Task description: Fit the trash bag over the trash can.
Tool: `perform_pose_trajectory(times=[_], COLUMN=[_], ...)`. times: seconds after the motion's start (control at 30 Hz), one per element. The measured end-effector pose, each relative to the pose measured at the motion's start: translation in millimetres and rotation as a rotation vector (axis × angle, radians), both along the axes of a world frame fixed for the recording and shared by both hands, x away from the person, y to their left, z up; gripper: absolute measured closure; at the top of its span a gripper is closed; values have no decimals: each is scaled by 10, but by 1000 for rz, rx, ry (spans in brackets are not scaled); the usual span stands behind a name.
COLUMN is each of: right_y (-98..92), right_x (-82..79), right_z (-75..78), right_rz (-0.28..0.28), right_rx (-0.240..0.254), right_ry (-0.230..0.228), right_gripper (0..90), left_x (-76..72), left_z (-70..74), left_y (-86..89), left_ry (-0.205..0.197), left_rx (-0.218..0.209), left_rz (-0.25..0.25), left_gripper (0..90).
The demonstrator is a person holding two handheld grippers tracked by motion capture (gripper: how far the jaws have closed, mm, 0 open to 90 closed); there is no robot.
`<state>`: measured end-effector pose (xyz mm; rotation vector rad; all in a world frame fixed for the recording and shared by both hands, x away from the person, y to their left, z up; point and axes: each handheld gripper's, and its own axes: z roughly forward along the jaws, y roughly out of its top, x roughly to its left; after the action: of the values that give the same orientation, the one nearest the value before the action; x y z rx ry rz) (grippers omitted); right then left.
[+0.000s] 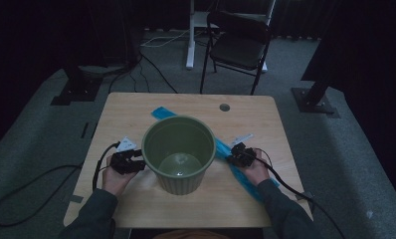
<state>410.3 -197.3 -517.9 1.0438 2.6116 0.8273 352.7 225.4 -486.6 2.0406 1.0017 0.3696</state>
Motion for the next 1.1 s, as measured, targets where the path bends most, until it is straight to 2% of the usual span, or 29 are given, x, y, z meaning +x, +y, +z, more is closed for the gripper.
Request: perform_pose_trajectory(times=[0.07,0.17,0.23,0.53,0.93,1.1], right_y=[-63,-117,-152,-289,-334,-292], right_x=[8,5,5,46,83,105], right_z=[101,217,310,750,1115,1227], right_rz=[-8,-11,-12,-5,3,19], right_rx=[33,46,45,102,172,173], right_ry=[-7,-20,-34,-101,-151,-165], right_gripper=[889,889,889,889,889,889], left_x=[-74,-116,-117,-113,-69,-46], left_z=[11,18,21,15,9,23], left_y=[13,8,3,-54,-224,-280], left_ry=[12,5,1,0,-5,-10], left_rx=[-4,6,11,5,5,0], left_rz=[-9,-16,-18,-37,-88,-100], left_gripper=[487,489,489,490,489,489])
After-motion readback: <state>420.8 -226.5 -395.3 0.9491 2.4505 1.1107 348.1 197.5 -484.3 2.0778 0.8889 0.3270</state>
